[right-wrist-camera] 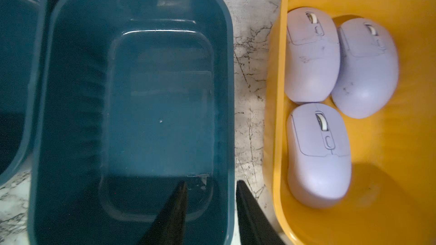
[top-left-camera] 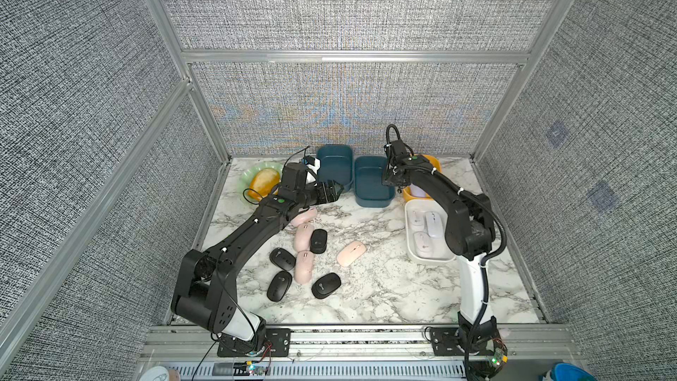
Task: Place the mice by color into the storage box
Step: Pick up the storage box at the center of the board.
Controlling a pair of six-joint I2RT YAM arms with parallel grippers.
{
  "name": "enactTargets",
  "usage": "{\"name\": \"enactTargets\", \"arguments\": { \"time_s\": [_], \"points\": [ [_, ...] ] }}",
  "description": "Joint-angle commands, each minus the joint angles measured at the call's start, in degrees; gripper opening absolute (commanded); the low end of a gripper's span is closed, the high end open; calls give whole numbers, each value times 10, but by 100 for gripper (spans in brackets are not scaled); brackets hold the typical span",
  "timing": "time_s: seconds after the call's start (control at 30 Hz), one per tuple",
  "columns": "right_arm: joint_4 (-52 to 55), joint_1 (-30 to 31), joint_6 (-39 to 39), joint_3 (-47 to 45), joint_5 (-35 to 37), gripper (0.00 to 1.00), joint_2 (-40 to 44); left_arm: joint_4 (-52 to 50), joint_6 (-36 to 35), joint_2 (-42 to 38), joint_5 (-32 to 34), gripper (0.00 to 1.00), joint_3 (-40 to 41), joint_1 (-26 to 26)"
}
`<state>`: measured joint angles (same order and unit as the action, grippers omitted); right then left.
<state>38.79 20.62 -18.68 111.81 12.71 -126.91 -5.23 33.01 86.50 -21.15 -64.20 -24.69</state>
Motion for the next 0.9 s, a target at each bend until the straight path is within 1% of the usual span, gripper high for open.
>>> {"name": "enactTargets", "arguments": {
  "time_s": [0.0, 0.13, 0.23, 0.27, 0.33, 0.47, 0.57, 0.7, 0.8, 0.87],
  "points": [
    [36, -9, 5, 10, -18, 37, -18, 2, 3, 0, -17, 85, 2, 3],
    [23, -9, 7, -7, -23, 31, -27, 2, 3, 2, -18, 85, 2, 3],
    [5, -8, 0, -31, -26, 21, -20, 3, 4, 3, -19, 85, 2, 4],
    [1, -6, -2, -37, -22, 18, -18, 3, 4, 4, -19, 85, 2, 4],
    [-16, -1, -7, -59, -9, 14, -5, 4, 5, 5, -20, 85, 2, 5],
    [-73, 7, -30, -119, 20, 3, 37, 6, 8, 6, -25, 85, 2, 5],
    [-76, 13, -39, -140, 40, 1, 59, 5, 7, 3, -23, 85, 3, 5],
    [-70, 29, -41, -179, 57, 0, 99, 5, 7, -1, -21, 85, 3, 4],
    [-66, 45, -56, -233, 62, 0, 138, 6, 8, -1, -23, 85, 4, 5],
    [-75, 54, -73, -280, 54, 1, 169, 7, 8, -3, -24, 85, 4, 5]
  ]
}}
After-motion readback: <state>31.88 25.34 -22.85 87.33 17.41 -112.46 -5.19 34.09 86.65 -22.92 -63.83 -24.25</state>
